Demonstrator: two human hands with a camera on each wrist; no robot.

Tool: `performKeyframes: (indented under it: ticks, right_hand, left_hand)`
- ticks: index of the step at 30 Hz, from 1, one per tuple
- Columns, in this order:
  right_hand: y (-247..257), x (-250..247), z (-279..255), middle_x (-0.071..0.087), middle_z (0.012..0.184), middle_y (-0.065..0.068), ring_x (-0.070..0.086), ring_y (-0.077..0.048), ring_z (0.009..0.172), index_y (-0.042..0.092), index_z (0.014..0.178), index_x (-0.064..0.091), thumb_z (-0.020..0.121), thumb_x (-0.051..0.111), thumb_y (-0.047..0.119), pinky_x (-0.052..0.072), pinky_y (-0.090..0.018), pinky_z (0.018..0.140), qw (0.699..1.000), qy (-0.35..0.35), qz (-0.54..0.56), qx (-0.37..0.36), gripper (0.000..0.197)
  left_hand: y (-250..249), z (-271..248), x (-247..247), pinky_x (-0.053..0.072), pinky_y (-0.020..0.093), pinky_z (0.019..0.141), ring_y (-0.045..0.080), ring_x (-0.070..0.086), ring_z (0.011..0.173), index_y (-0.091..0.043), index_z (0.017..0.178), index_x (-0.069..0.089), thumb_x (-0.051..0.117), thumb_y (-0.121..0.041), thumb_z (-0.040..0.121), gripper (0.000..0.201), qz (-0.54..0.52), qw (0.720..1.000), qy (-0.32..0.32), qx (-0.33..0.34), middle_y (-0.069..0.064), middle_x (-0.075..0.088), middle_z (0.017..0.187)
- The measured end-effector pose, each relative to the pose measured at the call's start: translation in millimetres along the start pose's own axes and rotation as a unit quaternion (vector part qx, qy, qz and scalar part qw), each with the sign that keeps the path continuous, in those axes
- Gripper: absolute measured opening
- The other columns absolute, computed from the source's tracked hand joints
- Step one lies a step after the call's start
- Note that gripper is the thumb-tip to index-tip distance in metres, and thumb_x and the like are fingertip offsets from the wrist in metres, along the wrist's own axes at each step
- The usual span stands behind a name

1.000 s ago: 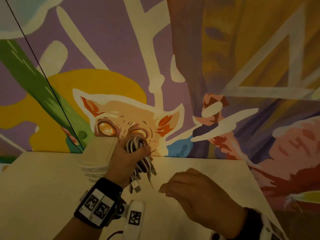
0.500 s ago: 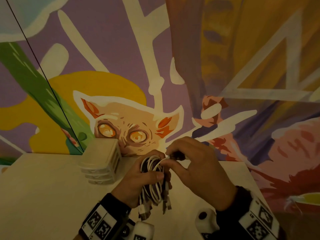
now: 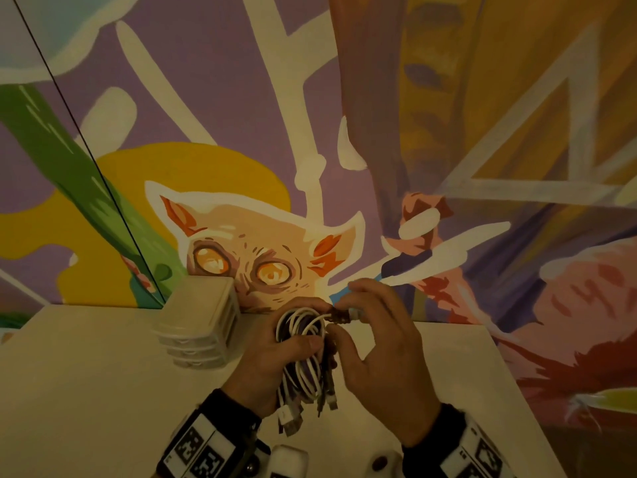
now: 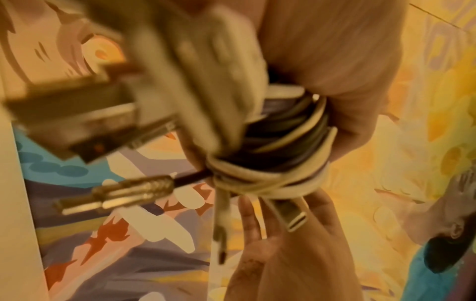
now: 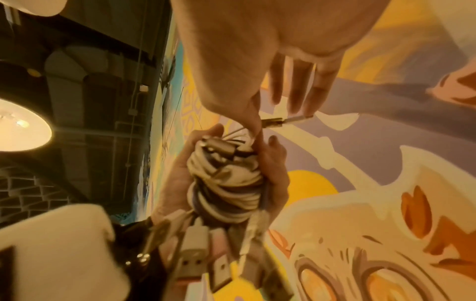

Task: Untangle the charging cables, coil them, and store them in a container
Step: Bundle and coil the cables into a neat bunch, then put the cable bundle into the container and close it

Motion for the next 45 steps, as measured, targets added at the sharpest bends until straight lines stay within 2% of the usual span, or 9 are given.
performKeyframes:
  ticks: [8,14,18,25,31,34,36,41,45]
  right_hand:
    - [1.8,-7.2,3.6,0.064,0.079,0.023,0.060,0.006,0.076,0.025,0.089,0.069,0.084,0.069,0.026,0.043,-0.001,0.066,0.999,0.016,0.037,0.007,0.005]
    - [4.2,13.1,-12.8,0.059,0.082,0.041,0.061,0.015,0.086,0.037,0.102,0.066,0.090,0.062,0.030,0.042,0.001,0.072,0.991,0.073,0.083,0.078,0.014]
    - [-0.6,17.6,-13.9,0.059,0.076,0.041,0.062,0.012,0.084,0.045,0.096,0.055,0.089,0.065,0.025,0.047,-0.005,0.071,0.989,0.067,0.083,0.099,0.023]
    - [-5.6,35.1,-12.0,0.070,0.090,0.017,0.065,-0.001,0.085,0.028,0.100,0.064,0.089,0.058,0.023,0.044,-0.005,0.073,0.991,0.059,0.066,0.101,0.013]
    - [-9.3,49.7,-9.3,0.069,0.088,0.017,0.062,-0.004,0.088,0.032,0.099,0.063,0.089,0.056,0.044,0.051,-0.025,0.076,0.985,0.124,0.084,0.081,0.017]
    - [-16.9,58.1,-9.9,0.066,0.095,0.018,0.060,-0.004,0.092,0.033,0.102,0.058,0.085,0.049,0.061,0.051,-0.032,0.078,0.985,0.144,0.059,0.080,0.035]
    - [-21.0,69.9,-7.4,0.066,0.096,0.019,0.061,-0.003,0.092,0.034,0.103,0.057,0.085,0.048,0.061,0.051,-0.032,0.079,0.981,0.170,0.052,0.079,0.034]
    - [-25.2,137.3,-2.4,0.069,0.096,0.012,0.061,-0.004,0.095,0.030,0.100,0.059,0.086,0.049,0.058,0.051,-0.033,0.082,0.950,0.309,0.018,0.053,0.033]
    - [-20.8,204.7,-2.1,0.067,0.112,0.003,0.058,-0.019,0.105,0.025,0.111,0.059,0.092,0.049,0.049,0.046,-0.032,0.083,0.905,0.421,-0.059,0.001,0.032]
  left_hand:
    - [0.9,-0.1,-5.0,0.056,0.043,0.068,0.036,0.067,0.078,-0.009,0.108,0.068,0.070,-0.015,0.064,0.044,-0.005,1.000,-0.014,-0.005,0.021,0.066,0.093]
    - [0.4,3.6,-9.0,0.055,0.049,0.075,0.038,0.061,0.086,-0.008,0.093,0.065,0.070,-0.017,0.067,0.027,0.001,0.999,-0.038,0.014,0.019,0.064,0.096]
    - [0.5,3.0,-3.0,0.057,0.040,0.066,0.032,0.067,0.080,-0.009,0.090,0.066,0.084,-0.020,0.060,0.037,-0.060,0.998,-0.017,-0.001,0.014,0.067,0.092]
    - [1.9,10.4,-13.2,0.055,0.041,0.063,0.031,0.063,0.074,-0.011,0.083,0.064,0.091,-0.031,0.053,0.046,-0.046,0.999,-0.025,-0.010,0.014,0.066,0.088]
    - [5.5,3.2,-46.2,0.054,0.041,0.062,0.031,0.061,0.068,-0.007,0.082,0.060,0.092,-0.034,0.047,0.054,-0.026,0.993,-0.112,-0.003,0.015,0.061,0.075]
    - [10.8,-4.8,-82.3,0.057,0.036,0.050,0.025,0.064,0.054,-0.006,0.078,0.062,0.078,-0.015,0.063,0.024,-0.046,0.981,-0.185,-0.026,0.014,0.062,0.064]
    - [21.6,-11.8,-116.2,0.056,0.034,0.048,0.026,0.061,0.049,-0.003,0.078,0.057,0.062,-0.005,0.079,0.006,-0.041,0.968,-0.241,-0.051,0.016,0.058,0.064]
    - [76.2,-42.4,-214.1,0.055,0.040,0.062,0.027,0.053,0.053,-0.004,0.075,0.056,0.058,-0.014,0.089,0.017,-0.031,0.920,-0.363,-0.143,0.014,0.050,0.061]
    - [105.9,-63.9,-269.7,0.051,0.033,0.054,0.024,0.046,0.042,-0.005,0.063,0.056,0.059,-0.018,0.088,0.028,-0.054,0.887,-0.416,-0.195,0.009,0.045,0.045]
Point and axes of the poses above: each hand's wrist, its own z-axis towards the middle knuckle, its own x-axis out of the palm, y = z × x, the point moved 6 cm from there along z, towards the middle knuckle
